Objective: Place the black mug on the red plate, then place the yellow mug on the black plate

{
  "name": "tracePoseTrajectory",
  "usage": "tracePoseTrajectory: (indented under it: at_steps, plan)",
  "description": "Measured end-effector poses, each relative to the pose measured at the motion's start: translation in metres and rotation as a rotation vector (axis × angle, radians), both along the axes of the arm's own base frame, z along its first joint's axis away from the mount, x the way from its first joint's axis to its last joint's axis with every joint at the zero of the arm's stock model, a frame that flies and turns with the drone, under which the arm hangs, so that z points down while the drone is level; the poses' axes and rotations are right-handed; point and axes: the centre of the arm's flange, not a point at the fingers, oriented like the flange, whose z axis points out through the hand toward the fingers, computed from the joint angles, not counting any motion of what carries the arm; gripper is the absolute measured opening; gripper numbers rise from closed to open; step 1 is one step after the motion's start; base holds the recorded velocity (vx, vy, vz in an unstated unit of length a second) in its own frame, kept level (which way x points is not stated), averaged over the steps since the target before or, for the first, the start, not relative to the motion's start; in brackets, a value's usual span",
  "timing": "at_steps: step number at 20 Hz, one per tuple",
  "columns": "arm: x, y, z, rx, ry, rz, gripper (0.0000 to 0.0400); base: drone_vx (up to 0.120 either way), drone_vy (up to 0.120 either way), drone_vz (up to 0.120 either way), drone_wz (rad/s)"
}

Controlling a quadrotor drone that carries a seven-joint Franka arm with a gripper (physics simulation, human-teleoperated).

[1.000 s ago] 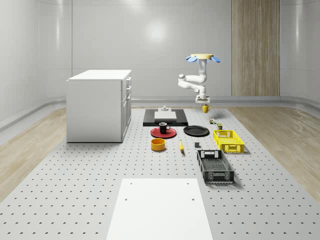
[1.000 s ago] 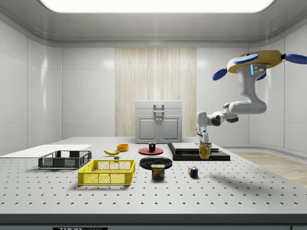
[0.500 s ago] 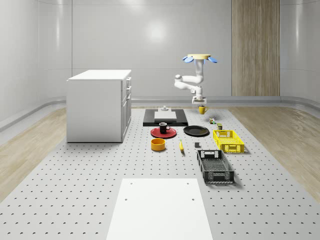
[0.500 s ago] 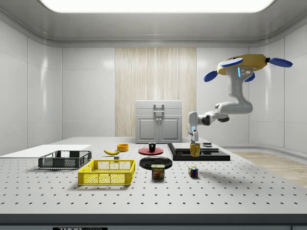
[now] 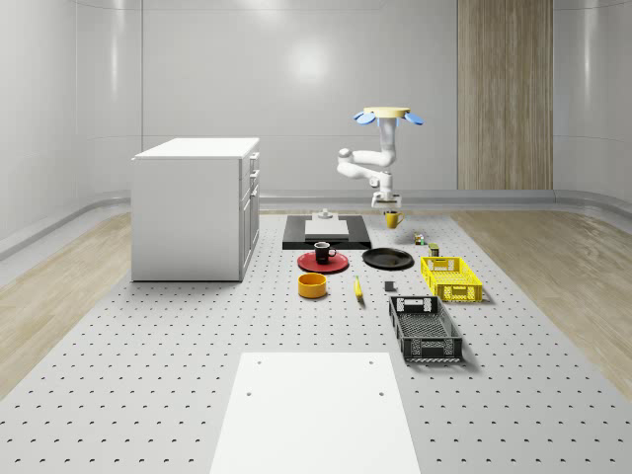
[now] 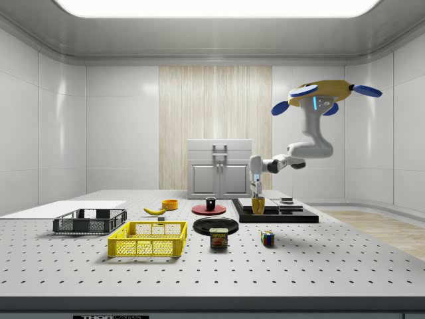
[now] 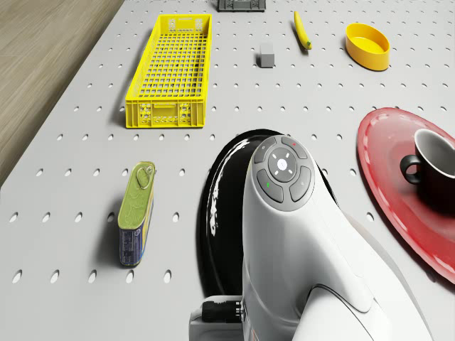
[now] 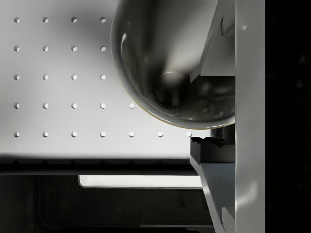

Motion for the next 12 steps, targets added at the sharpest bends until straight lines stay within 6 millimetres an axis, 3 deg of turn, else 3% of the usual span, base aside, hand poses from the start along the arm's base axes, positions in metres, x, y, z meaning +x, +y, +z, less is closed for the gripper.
tracePoseTrajectory:
  at_steps: [6, 12]
  plan:
    - [0.0000, 0.0000, 0.0000, 0.000, 0.000, 0.000, 0.0110, 0.120, -0.120, 0.000, 0.000]
    - [0.0000, 0.0000, 0.0000, 0.000, 0.000, 0.000, 0.0110, 0.120, 0.000, -0.007, 0.000]
